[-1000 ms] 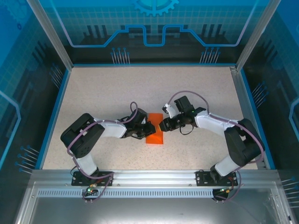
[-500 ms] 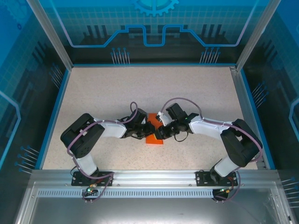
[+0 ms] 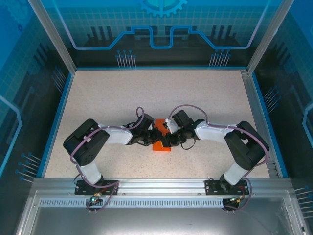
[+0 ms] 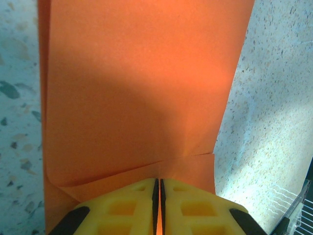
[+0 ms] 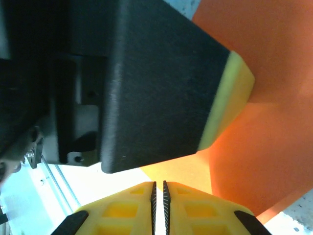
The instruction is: Fold a paper plane with a square sheet of paper (pick it up from the middle)
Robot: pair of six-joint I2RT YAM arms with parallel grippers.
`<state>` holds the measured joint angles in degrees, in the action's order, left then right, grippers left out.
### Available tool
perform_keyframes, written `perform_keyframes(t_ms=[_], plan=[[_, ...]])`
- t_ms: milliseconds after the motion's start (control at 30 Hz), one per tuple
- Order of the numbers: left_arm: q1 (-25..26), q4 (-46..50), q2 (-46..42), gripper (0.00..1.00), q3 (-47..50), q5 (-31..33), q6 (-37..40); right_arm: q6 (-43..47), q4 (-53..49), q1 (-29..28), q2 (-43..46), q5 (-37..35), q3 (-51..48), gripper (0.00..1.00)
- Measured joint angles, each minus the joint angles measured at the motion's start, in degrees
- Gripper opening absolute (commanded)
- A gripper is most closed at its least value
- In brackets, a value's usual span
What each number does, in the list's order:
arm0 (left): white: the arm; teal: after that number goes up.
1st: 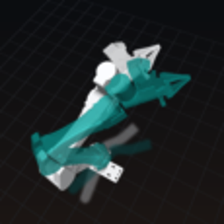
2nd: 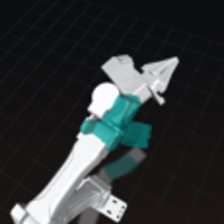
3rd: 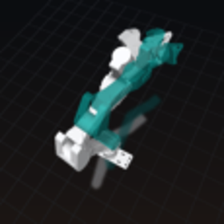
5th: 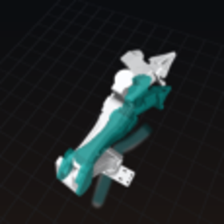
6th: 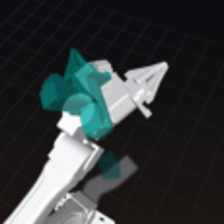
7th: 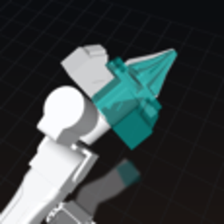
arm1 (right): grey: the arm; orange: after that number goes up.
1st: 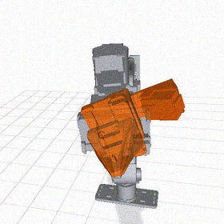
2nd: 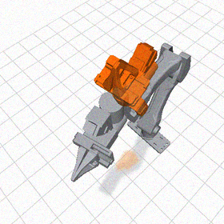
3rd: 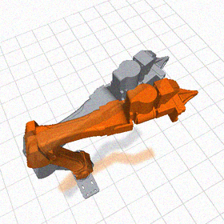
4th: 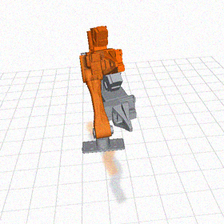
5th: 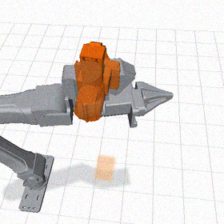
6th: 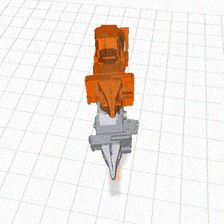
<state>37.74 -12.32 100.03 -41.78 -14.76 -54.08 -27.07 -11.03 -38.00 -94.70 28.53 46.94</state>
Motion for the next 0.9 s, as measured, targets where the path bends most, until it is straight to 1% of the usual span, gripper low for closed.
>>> perform_keyframes(t_ms=[267, 633, 900], plan=[[0.00, 0.02, 0.00, 0.13, 0.00, 0.00, 0.02, -0.13, -0.09, 0.70, -2.16, -1.57, -0.09, 0.15], [0.00, 0.02, 0.11, 0.13, -0.02, 0.00, 0.04, -0.09, -0.02, 1.42, -2.32, -1.84, -3.02, 0.16], [0.17, -0.02, 0.22, 0.13, -0.17, -0.02, 0.07, 0.33, -1.97, 1.40, -1.18, -4.35, -3.02, 0.17]])
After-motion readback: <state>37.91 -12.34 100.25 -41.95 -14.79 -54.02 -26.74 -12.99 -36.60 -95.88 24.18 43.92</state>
